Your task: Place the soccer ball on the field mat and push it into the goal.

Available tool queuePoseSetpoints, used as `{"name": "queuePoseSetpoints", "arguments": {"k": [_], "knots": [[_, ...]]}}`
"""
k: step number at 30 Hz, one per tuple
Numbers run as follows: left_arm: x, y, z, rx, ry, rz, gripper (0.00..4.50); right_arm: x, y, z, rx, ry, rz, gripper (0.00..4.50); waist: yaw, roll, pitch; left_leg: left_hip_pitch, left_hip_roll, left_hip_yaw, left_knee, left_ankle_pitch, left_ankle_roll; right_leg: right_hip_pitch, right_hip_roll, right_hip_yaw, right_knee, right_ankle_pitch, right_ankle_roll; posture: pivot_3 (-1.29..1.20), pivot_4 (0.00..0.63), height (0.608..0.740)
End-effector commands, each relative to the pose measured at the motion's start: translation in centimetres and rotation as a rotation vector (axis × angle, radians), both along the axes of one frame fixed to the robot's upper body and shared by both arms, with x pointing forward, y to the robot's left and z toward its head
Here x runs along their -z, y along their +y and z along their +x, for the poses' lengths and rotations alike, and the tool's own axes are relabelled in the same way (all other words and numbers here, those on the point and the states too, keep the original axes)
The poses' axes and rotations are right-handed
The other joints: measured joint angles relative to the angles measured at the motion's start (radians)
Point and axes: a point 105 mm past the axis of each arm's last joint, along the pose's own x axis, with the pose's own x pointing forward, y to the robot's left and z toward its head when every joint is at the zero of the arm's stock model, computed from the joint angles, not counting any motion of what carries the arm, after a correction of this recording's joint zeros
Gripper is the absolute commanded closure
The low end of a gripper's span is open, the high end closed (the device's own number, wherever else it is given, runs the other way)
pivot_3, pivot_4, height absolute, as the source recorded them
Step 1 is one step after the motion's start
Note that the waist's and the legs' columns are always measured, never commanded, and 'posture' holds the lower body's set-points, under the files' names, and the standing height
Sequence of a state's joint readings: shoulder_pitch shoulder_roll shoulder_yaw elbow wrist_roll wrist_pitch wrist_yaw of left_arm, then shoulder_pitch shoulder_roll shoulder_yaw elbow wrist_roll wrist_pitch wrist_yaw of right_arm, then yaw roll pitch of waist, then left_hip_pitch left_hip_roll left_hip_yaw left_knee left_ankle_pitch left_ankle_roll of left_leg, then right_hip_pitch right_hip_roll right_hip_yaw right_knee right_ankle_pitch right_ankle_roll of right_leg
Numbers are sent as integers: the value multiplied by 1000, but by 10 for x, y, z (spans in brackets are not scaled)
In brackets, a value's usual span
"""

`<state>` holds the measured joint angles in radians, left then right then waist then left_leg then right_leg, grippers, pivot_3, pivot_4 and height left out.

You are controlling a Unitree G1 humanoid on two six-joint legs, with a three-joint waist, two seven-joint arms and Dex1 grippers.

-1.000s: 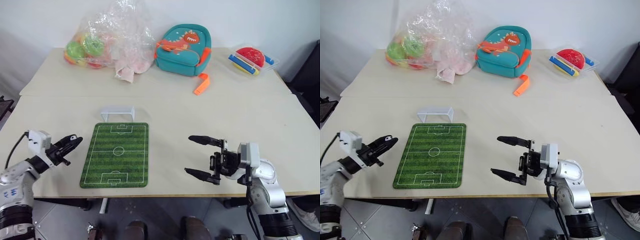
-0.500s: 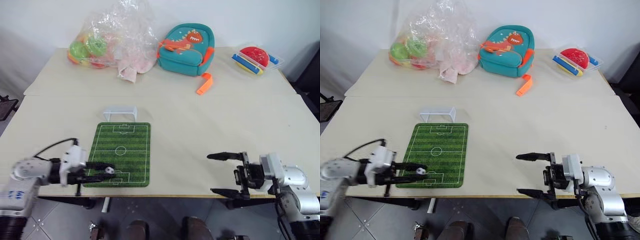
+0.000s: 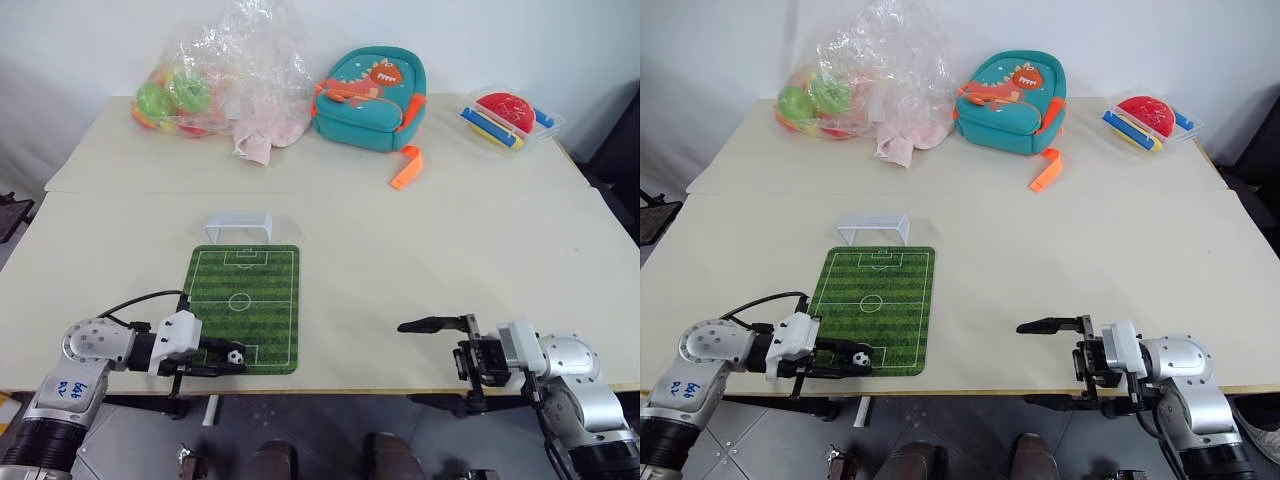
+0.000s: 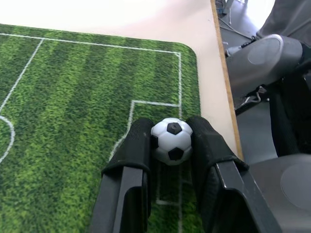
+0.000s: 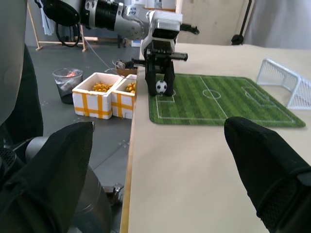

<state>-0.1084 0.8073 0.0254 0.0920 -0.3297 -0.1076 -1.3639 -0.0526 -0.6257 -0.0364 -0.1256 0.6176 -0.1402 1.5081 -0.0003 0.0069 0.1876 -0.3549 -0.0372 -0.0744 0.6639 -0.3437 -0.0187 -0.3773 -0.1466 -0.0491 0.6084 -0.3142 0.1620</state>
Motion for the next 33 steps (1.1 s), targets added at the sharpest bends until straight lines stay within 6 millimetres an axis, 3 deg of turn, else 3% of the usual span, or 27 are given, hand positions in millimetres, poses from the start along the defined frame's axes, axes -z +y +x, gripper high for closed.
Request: {"name": "queuePoseSetpoints", "arguments": {"k": [1, 11, 18, 33], "knots": [[-1, 5, 2, -14, -18, 10, 3638, -7, 6, -2, -15, -24, 19, 0, 0, 0, 0, 0, 0, 0, 0, 0, 0, 0, 0, 0, 0, 0, 0, 0, 150, 740], [-2, 5, 5, -29, -33, -14, 3638, -13, 12, -3, -16, -19, 30, 0, 0, 0, 0, 0, 0, 0, 0, 0, 0, 0, 0, 0, 0, 0, 0, 0, 150, 740], [-2, 4, 2, -27, -42, -37, 1468, -16, 14, -2, -18, -6, 33, 0, 0, 0, 0, 0, 0, 0, 0, 0, 0, 0, 0, 0, 1, 0, 0, 0, 150, 740], [-8, 3, -1, -39, -86, -67, 1468, -18, 19, -4, -32, 44, 39, 0, 1, 0, 0, 0, 0, 0, 0, 0, 0, 0, 0, 0, 1, 0, 0, 0, 150, 740]]}}
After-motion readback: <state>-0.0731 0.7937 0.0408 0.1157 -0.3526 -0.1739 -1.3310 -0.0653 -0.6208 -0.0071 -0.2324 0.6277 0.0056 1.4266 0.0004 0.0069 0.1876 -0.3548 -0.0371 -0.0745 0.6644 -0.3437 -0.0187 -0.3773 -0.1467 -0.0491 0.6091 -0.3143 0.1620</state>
